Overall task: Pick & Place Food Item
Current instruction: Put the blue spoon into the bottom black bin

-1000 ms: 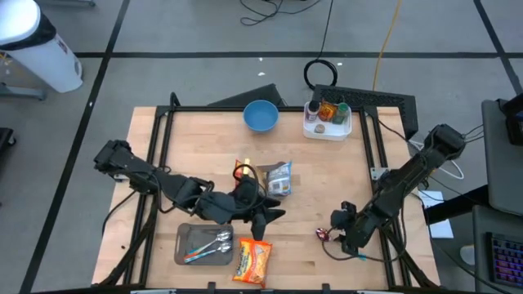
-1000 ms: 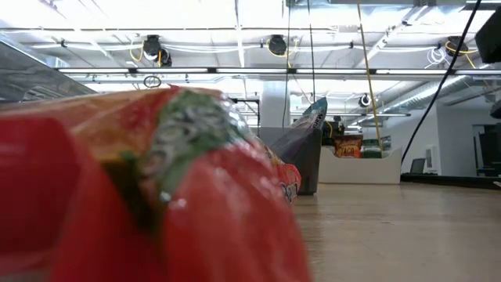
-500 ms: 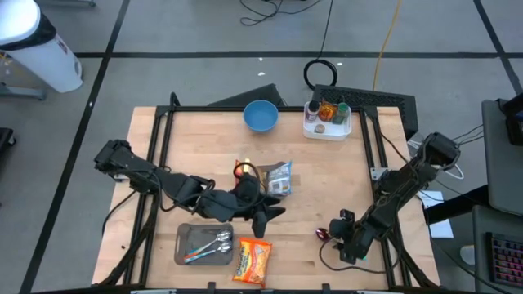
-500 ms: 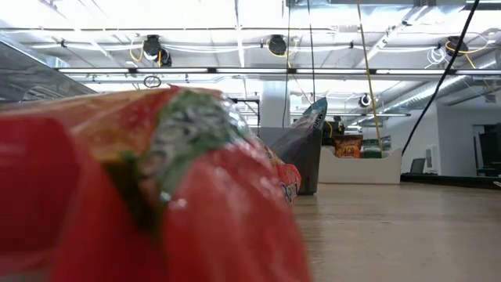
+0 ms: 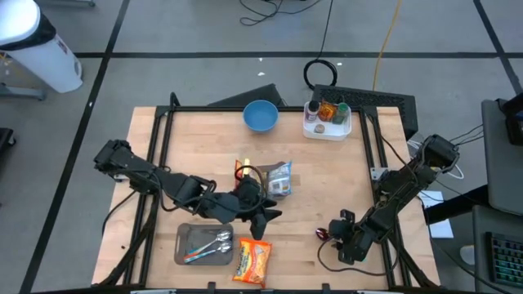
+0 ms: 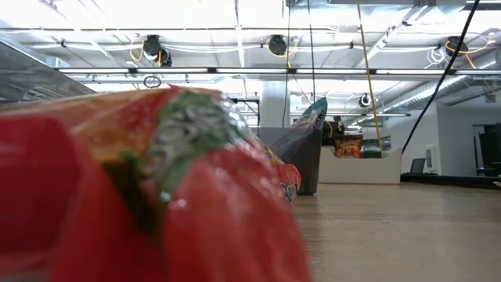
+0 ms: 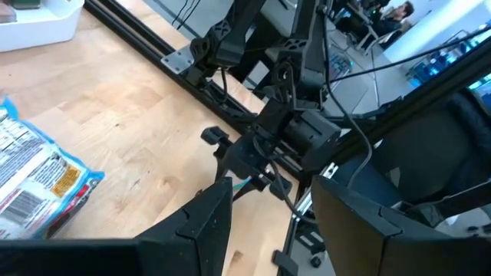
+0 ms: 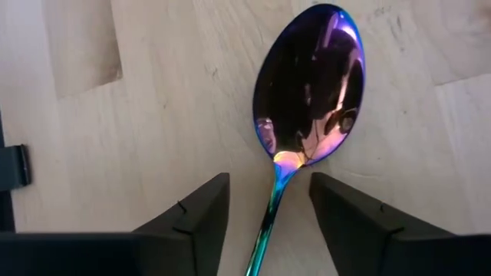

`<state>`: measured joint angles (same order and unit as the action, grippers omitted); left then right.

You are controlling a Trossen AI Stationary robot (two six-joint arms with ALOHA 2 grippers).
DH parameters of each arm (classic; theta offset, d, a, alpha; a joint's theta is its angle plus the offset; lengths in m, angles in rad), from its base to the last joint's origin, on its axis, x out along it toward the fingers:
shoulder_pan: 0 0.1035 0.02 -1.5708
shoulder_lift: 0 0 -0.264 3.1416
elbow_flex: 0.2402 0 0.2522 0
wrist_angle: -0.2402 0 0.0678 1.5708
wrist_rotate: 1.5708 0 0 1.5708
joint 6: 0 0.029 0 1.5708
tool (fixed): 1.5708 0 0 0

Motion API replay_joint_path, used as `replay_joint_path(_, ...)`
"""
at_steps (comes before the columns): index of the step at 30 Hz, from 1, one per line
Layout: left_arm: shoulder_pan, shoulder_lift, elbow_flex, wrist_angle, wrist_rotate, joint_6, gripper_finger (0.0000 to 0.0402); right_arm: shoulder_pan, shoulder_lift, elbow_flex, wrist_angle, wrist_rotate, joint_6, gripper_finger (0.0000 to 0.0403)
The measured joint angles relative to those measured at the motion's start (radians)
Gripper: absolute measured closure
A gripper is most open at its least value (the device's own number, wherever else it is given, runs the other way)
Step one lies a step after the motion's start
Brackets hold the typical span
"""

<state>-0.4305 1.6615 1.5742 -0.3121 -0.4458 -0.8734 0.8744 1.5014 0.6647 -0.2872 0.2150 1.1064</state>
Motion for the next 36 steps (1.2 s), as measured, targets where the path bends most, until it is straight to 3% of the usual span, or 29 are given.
replay_joint_path(15, 0.000, 0.000, 0.000, -0.007, 0.034, -0.001, 0.0215, -0.003, 0.001, -0.034, -0.042, 0.001, -0.018, 0.0390)
replay_joint_path(25, 0.000, 0.000, 0.000, -0.007, 0.033, -0.011, 0.0215, -0.009, -0.031, -0.043, -0.026, 0.032, 0.005, 0.0398)
replay_joint_path(36, 0.006, 0.000, 0.000, -0.053, 0.034, -0.020, 0.0215, -0.115, -0.256, -0.047, -0.035, 0.105, -0.106, 0.0401)
